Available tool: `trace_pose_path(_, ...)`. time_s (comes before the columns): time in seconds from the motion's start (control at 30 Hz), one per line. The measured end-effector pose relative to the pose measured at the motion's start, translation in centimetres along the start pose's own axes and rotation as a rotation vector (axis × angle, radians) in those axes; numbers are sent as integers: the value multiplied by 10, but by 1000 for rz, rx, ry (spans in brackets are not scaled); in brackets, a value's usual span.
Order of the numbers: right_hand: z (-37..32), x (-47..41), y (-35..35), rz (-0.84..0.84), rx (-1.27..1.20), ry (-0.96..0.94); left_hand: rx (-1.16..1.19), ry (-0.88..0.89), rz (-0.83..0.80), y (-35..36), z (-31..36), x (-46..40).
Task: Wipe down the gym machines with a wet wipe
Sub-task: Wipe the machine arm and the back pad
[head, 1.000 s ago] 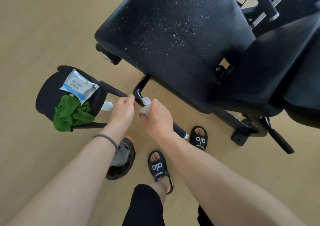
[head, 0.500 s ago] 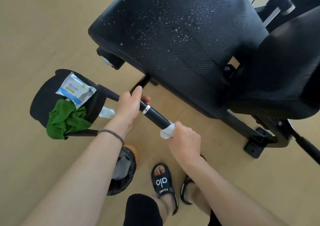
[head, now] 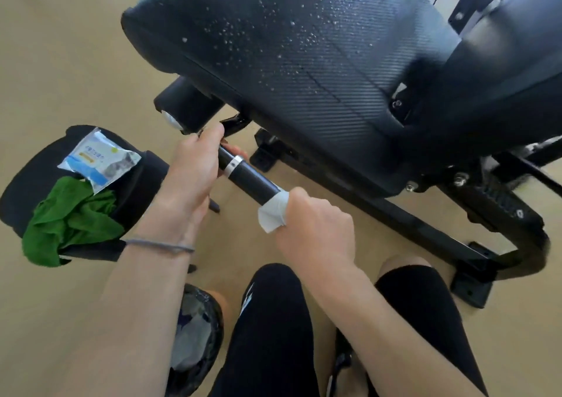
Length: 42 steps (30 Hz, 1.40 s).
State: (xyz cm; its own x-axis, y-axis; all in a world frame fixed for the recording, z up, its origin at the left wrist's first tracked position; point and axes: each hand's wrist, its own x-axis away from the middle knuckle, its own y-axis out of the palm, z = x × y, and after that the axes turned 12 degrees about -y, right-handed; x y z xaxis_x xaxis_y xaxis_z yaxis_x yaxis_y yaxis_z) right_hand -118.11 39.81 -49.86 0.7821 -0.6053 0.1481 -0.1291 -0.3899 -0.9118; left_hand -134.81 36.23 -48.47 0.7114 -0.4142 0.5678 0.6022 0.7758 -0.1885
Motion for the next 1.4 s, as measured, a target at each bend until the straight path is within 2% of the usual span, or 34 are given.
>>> trace_pose_path(0.1,11,9,3,-14,13,-4,14,61,60,5,-3,-2)
trace_pose_path(0.33,-19,-47,0,13,-179,-131,-8,108,121,8,-8,-3)
trace_pose_path(0.47,4,-21,4,29,-105,-143,38,136,72,5,-11,-6)
trace_pose_path(0.6,33,14,4,-88,-27,-62,14,154,73,5,-13,-6)
trace_pose_path(0.67,31,13,2,-63,-32,-66,-74,187,114,5,-11,-5)
trace_pose_path(0.8,-5,-24,1,81,-81,-149,-607,401,303,-2,3,-3)
trace_pose_path(0.87,-21,-42,1,128,-67,-165,-753,513,329,-5,14,-6)
trace_pose_path(1.0,-3,-24,7,152,-79,-225,-619,805,340,9,39,-13)
trace_pose_path(1.1,33,3,5,121,-355,-190,-632,927,285,28,43,-13)
trace_pose_path(1.17,46,12,-4,187,-669,-162,-734,973,293,34,36,-16)
trace_pose_path(1.27,48,2,-20,513,-1110,-11,-788,953,293,32,33,-19)
trace_pose_path(1.33,46,-27,-26,735,-1040,57,-920,936,285,33,33,-19)
trace_pose_path(1.4,44,-57,-25,792,-692,15,-1031,933,271,35,32,-18)
